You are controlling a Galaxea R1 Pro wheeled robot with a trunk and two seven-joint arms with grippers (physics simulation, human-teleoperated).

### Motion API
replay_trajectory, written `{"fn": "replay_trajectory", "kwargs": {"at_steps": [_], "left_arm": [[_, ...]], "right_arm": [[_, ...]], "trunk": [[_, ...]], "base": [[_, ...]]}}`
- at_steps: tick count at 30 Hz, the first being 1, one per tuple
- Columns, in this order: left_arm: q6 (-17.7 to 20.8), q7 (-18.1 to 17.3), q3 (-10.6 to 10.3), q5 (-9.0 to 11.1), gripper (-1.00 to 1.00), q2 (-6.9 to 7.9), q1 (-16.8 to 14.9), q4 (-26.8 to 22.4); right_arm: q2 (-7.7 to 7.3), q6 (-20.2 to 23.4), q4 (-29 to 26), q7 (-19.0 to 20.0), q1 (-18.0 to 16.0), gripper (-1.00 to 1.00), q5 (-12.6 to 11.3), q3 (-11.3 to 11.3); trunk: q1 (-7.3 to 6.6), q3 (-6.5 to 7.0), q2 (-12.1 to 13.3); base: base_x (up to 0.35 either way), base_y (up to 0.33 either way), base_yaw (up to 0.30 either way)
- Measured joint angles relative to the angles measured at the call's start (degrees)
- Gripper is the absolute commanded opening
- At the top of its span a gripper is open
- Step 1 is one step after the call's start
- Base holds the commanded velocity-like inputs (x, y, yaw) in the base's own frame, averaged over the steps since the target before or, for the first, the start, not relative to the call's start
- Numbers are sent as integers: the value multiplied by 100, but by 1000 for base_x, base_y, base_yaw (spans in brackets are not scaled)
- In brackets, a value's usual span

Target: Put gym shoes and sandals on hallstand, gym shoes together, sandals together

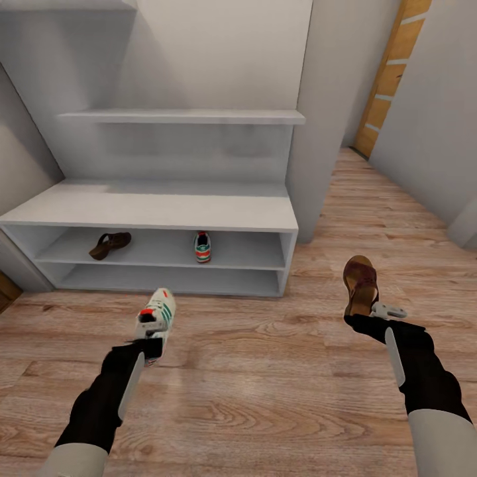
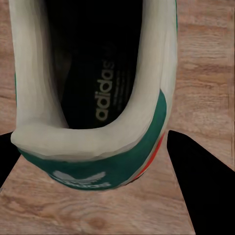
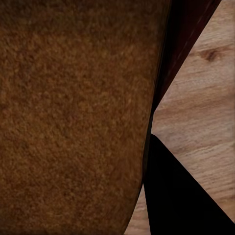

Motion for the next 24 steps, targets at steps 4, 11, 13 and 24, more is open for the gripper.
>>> {"fn": "replay_trajectory", "kwargs": {"at_steps": [4,11,13,24], "left_arm": [[-836,0,-416,35,-100,3,0,360],[-1349,-9,-1315,31,-100,-55,-270,1413],[-1349,-11,-1424,-2,-100,-80,-268,1437],[-1350,-13,-1481,-18,-100,-92,-225,1399]], "right_arm": [[-5,2,2,0,-1,-100,-1,0],[-8,2,5,0,-3,-100,5,0],[-9,2,1,0,-3,-100,3,0],[-9,2,0,8,-2,-100,4,0]], "trunk": [[0,0,0],[0,0,0],[0,0,0],[0,0,0]], "base": [[0,0,0],[0,0,0],[0,0,0],[0,-17,0]]}}
